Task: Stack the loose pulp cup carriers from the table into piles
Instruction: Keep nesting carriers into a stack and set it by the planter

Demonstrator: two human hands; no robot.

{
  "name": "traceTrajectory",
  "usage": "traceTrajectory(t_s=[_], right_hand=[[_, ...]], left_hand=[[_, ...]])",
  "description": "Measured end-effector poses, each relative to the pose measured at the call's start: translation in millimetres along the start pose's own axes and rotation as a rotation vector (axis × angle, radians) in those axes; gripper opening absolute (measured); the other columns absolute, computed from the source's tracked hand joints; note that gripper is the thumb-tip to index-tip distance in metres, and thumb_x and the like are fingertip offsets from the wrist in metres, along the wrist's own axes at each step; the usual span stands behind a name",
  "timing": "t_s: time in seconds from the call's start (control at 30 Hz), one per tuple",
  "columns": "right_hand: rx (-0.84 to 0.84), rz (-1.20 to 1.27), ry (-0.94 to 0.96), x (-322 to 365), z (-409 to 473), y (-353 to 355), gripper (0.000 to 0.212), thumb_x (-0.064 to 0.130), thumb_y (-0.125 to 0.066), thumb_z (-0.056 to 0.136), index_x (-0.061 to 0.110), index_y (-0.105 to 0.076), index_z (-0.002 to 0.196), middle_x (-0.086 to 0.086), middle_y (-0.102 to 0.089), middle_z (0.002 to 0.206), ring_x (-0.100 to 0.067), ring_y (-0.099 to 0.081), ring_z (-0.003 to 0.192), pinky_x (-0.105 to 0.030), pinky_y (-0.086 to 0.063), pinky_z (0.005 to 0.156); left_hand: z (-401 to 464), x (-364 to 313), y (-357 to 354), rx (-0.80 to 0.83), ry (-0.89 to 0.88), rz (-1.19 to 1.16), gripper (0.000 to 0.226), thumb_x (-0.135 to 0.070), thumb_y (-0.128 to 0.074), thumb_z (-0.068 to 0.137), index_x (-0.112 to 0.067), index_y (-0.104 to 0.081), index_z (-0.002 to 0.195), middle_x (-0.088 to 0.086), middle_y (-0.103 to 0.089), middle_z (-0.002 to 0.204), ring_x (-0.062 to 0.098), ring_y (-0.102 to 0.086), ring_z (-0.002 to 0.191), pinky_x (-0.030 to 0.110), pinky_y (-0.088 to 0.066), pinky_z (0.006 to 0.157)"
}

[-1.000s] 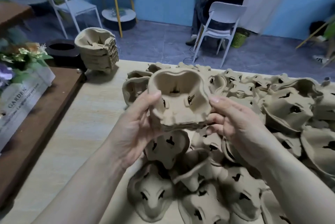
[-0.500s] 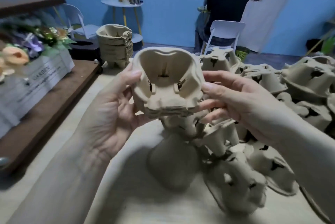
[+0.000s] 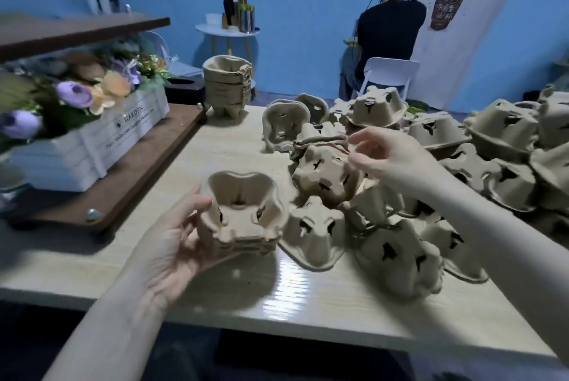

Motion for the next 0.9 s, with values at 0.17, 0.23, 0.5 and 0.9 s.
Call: traceTrajectory(t_s=[0.17,0.23,0.5,0.9], right_hand=[[0.150,-0.054,-0.071,-9,19,-14,0.047,0.055,-0.069,0.078,0.030,-0.061,0.117,0.000,-0.062,0.109,-0.016,-0.059,0.101,-0.038,-0.052,0.092],[0.206,-0.074,-0.113,-13,25,-19,0.057,0.060,-0.069,0.075,0.032,-0.058,0.122,-0.002,-0.060,0.116,-0.017,-0.057,0.107,-0.038,-0.050,0.096],[0.227,-0.151,-0.118,-6,41,-32,0.069,0.064,-0.068,0.076,0.023,-0.055,0.129,-0.004,-0.060,0.125,-0.021,-0.055,0.115,-0.037,-0.044,0.102],[0.190,-0.186,-0.060,5,40,-35,0.064,0.051,-0.072,0.078,0.022,-0.053,0.132,-0.003,-0.047,0.114,-0.021,-0.048,0.112,-0.035,-0.043,0.096]], left_hand=[[-11,7,-1,-0.079,-0.018,0.107,0.018,-0.030,-0.063,0.087,-0.021,-0.071,0.100,0.009,-0.068,0.102,0.027,-0.066,0.095,0.053,-0.061,0.071],[-15,2,-5,-0.097,-0.091,0.361,0.028,-0.044,-0.049,0.098,-0.026,-0.070,0.098,0.003,-0.070,0.098,0.022,-0.066,0.093,0.044,-0.060,0.070],[-8,5,9,-0.003,-0.425,0.725,0.145,-0.098,-0.058,0.036,-0.041,-0.002,0.157,-0.027,-0.010,0.156,-0.007,-0.015,0.140,0.031,-0.017,0.114],[14,4,-5,0.122,-0.548,0.695,0.128,-0.027,-0.083,0.058,-0.053,0.002,0.150,-0.033,-0.033,0.132,-0.041,-0.034,0.100,-0.003,-0.035,0.082]])
Point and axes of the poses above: each hand's wrist, its own z-axis towards the middle knuckle, its own y-axis out of the back of the hand, x = y × z, the point moved 6 cm from there along z, towards the middle knuckle
